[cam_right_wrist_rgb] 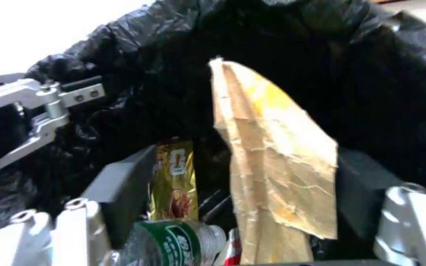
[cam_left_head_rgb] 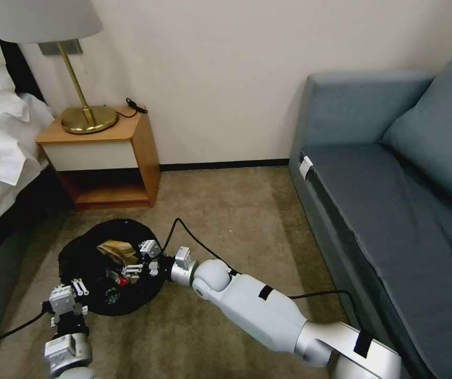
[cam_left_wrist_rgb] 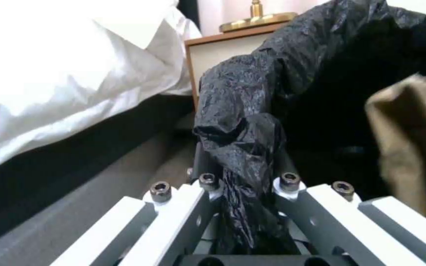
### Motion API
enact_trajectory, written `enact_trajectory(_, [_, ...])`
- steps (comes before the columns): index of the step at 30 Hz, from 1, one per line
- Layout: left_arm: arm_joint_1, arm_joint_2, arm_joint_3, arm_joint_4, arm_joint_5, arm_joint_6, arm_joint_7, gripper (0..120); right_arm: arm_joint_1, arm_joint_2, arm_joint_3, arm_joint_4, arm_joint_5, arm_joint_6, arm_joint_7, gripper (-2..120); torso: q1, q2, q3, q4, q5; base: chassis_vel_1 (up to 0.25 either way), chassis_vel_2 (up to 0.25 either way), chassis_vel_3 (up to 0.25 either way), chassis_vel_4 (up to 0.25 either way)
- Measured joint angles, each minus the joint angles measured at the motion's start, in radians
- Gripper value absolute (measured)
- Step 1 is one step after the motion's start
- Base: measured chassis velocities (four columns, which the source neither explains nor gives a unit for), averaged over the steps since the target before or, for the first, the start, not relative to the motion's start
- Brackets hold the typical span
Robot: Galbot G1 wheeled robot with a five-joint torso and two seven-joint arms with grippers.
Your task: Pick up the trash bin, then pick up the garbage on the floor and place it into the trash bin.
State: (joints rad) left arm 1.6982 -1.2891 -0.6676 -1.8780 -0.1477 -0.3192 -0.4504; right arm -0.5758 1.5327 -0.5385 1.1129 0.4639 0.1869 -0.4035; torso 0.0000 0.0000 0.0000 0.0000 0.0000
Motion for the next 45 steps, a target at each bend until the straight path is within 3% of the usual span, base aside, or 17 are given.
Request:
enact_trajectory(5, [-0.003, -0.002, 0.005, 0.012, 0.000, 0.000, 0.000, 7, -0.003, -0.013, 0.025, 0.014, -0.063, 0.009, 0.001, 99, 0.000, 0.000, 0.000, 0.0000, 0.0000, 0.000, 0.000, 0.000, 0.000])
enact_trajectory(14, [0.001, -0.014, 0.013, 0.020, 0.004, 0.002, 0.000, 7, 0.030, -0.003, 0.010, -0.013, -0.127, 0.011, 0.002, 100, 0.000, 0.000, 0.000, 0.0001, 0.0001, 0.000, 0.000, 0.000, 0.000])
enact_trajectory(21, [0.000, -0.016, 0.013, 0.025, -0.002, 0.004, 0.000, 7, 0.078, -0.052, -0.040, 0.041, -0.196, -0.037, -0.035, 100, 0.000, 0.000, 0.000, 0.0001, 0.0001, 0.000, 0.000, 0.000, 0.000])
enact_trajectory(25, [-0.011, -0.020, 0.016, 0.026, -0.021, 0.024, -0.001, 7, 0.123, -0.092, -0.048, 0.067, -0.254, -0.058, -0.109, 100, 0.000, 0.000, 0.000, 0.0000, 0.0001, 0.000, 0.000, 0.000, 0.000])
enact_trajectory(33, [-0.031, -0.029, 0.021, 0.035, -0.034, 0.034, -0.003, 7, 0.153, -0.117, -0.024, 0.076, -0.262, -0.066, -0.127, 100, 0.000, 0.000, 0.000, 0.0000, 0.0001, 0.000, 0.000, 0.000, 0.000])
enact_trajectory(38, [-0.037, -0.038, 0.011, 0.021, -0.119, 0.055, -0.012, 7, 0.117, -0.099, 0.103, 0.078, -0.212, -0.064, -0.111, 100, 0.000, 0.000, 0.000, 0.0000, 0.0002, 0.000, 0.000, 0.000, 0.000])
enact_trajectory(45, [-0.068, -0.064, -0.010, -0.046, -0.386, 0.098, -0.037, 7, 0.066, -0.099, 0.290, 0.107, -0.087, -0.085, -0.143, 100, 0.000, 0.000, 0.000, 0.0000, 0.0003, 0.000, 0.000, 0.000, 0.000])
